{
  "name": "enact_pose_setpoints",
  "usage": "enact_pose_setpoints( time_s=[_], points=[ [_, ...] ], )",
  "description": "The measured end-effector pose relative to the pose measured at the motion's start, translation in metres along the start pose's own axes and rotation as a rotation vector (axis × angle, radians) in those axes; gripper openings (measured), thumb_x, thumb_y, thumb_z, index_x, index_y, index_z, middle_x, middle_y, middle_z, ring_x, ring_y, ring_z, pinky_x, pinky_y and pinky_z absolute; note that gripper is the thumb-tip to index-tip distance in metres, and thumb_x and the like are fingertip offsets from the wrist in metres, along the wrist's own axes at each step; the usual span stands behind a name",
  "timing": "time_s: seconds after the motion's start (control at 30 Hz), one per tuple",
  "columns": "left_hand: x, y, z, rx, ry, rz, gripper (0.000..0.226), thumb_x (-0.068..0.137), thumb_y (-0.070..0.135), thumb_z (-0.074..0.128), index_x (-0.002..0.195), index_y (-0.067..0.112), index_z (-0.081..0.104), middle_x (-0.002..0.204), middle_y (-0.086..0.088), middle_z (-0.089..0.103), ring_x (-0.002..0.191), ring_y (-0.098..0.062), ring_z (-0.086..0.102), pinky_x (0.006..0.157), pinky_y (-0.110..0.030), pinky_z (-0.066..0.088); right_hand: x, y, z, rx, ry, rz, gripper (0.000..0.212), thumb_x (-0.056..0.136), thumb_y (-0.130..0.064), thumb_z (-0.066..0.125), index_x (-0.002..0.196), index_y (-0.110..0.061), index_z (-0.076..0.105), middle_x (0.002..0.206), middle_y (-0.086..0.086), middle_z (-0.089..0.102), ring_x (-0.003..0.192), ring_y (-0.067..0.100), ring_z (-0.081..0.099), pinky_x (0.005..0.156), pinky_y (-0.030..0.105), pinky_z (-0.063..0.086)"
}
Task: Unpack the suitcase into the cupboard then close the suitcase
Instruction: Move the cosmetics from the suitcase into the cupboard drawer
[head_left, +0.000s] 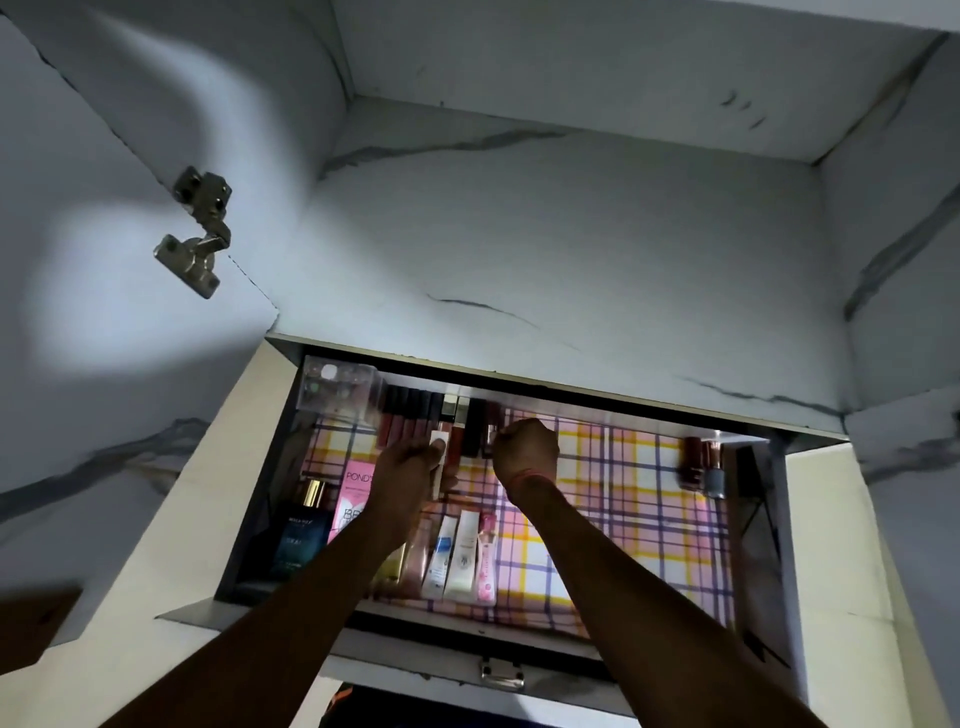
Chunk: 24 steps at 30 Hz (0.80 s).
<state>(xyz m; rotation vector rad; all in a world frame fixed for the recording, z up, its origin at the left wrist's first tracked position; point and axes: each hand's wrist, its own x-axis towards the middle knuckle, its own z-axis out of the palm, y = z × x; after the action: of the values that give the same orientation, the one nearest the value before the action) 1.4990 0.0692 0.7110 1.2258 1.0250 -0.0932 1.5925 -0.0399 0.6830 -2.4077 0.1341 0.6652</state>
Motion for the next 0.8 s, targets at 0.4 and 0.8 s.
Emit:
enact_pose_setpoints(
  time_s=[0.4,0.8],
  points=[
    [0.009,0.002,-0.004,0.084,-0.047,-0.002,0.009,0.089,0.015,0.067,0.09,0.007,0.069,0.082,-0.008,0.068,0.079,-0.025,0.064,0.07,-0.031,0.051,-0.011,0.002,0.002,0.057,0.051,-0.05,0.022,0.09,-0.015,0.056,0.085,-0.011,0.076,0.087,0.005,0.074,0.077,0.017,0.063,0.062,0.016,0.037],
    [0.023,0.009,0.025,0.359,-0.102,0.086,0.013,0.087,0.03,0.07,0.094,0.02,0.064,0.094,0.0,0.068,0.087,-0.016,0.064,0.08,-0.033,0.054,-0.03,0.029,-0.006,0.469,-0.167,-0.14,0.016,0.079,-0.013,0.071,0.073,-0.026,0.063,0.078,0.006,0.068,0.078,0.03,0.065,0.077,0.048,0.056]
  ],
)
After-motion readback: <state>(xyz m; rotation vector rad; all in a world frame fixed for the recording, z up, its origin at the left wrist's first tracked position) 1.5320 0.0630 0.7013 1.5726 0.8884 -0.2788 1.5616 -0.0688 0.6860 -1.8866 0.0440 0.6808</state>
